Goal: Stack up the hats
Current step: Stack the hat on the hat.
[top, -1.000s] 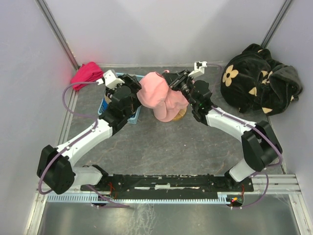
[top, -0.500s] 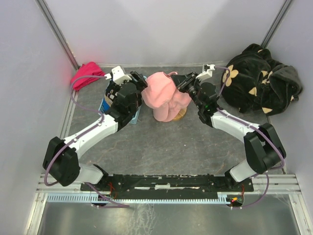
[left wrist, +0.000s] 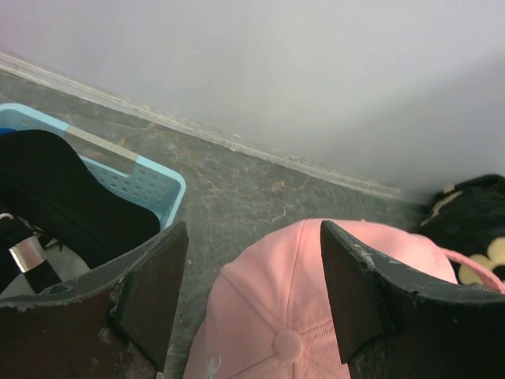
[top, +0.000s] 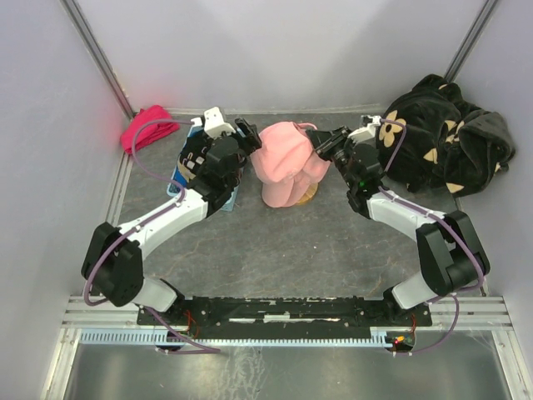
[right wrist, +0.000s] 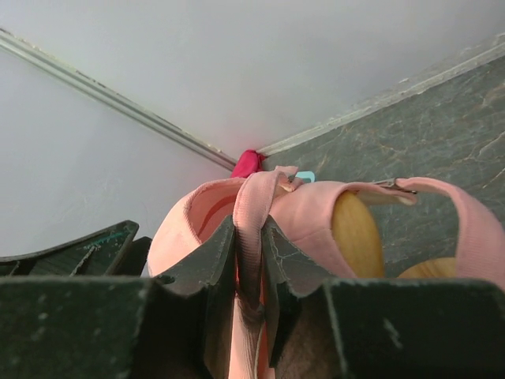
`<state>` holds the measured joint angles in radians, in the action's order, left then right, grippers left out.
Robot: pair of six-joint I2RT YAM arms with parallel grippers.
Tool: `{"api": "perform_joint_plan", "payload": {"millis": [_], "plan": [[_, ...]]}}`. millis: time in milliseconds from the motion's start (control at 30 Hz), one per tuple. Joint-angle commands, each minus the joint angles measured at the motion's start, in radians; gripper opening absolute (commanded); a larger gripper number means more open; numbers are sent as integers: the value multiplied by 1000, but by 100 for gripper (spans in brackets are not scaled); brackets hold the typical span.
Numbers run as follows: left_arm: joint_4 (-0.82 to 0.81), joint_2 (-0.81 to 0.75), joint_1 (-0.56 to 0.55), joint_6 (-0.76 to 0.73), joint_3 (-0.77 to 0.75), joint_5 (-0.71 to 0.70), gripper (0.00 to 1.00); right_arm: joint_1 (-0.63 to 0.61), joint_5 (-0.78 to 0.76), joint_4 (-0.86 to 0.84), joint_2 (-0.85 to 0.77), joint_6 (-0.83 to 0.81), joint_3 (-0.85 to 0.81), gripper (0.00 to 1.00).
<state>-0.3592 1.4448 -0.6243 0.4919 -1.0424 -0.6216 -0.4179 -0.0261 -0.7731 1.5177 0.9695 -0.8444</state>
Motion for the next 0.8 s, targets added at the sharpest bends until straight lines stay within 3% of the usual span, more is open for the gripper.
{"api": "perform_joint_plan", "payload": {"millis": [0,767], "plan": [[-55,17,-3,-52,-47,87,75,40,6,-119,-31,31,18,25],[-55,120,-2,-34,-123,245,76,141,53,-178,-38,101,121,29]]}}
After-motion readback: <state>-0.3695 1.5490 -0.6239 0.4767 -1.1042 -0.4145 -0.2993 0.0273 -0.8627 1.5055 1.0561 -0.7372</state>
